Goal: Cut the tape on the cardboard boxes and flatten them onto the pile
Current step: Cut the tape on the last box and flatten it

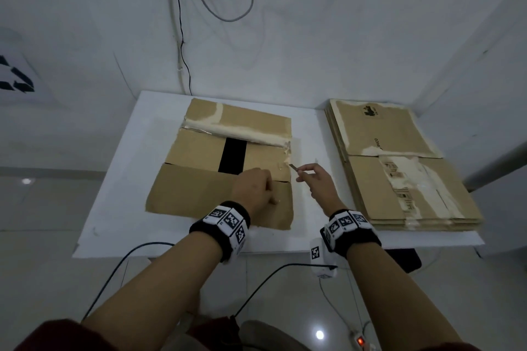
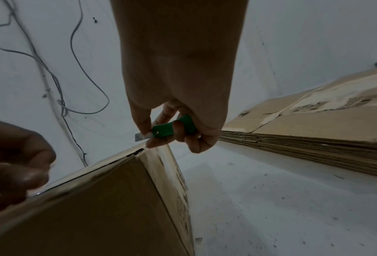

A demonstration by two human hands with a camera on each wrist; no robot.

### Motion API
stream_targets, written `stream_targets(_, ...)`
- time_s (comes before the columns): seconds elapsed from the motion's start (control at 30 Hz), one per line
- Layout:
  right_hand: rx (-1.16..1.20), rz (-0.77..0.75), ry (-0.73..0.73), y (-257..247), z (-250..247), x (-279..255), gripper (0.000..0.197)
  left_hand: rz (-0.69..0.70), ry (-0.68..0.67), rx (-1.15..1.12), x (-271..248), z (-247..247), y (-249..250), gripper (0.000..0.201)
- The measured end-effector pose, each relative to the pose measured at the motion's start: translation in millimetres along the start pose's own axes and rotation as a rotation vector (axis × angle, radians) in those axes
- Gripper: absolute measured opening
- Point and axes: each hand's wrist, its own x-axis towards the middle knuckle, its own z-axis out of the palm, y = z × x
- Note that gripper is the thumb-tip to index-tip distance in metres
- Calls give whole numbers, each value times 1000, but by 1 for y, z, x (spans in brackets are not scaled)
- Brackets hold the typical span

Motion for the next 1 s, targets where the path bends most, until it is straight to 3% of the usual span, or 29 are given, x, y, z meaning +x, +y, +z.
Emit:
stream_targets(0.07,-11,-1,-9,0,1,-3,14,-32,-2,-85,7,-1,1,12)
stream_targets(0.13,-9,-12,-13,-1,2,-3,13,-89,-99,-98,15,-7,3,23)
stream_targets(0.3,-50,-48,11,-10,-1,10,10,-120,-58,-82,32,-21,6,26)
stream_targets(0.47,-45,-71,99,-23,0,28,11,-267,-210,-241,63,-59,27,14)
stream_targets(0.53,-35,-56,62,-27,6,31,14,-283,-305,-232,71,-66,31,16)
stream_targets(0.63,-63,30,-119,-26,14,34,41,-291,-397,-163,77,-69,30,38)
stream_targets(0.7,-78,75,-249,-23,19,33,58,-272,-420,-161,83,-66,27,32)
stream_targets(0.77,-33,106,-265,-20,20,33,72,-259,-428,-125,93,-65,22,14)
stream_targets(0.87,-85,103,-261,-17,17,36,72,-248,-423,-152,99,-70,21,15)
stream_targets(1.0,-210,132,-274,-14,16,42,63,-232,-539,-159,101,-76,22,26)
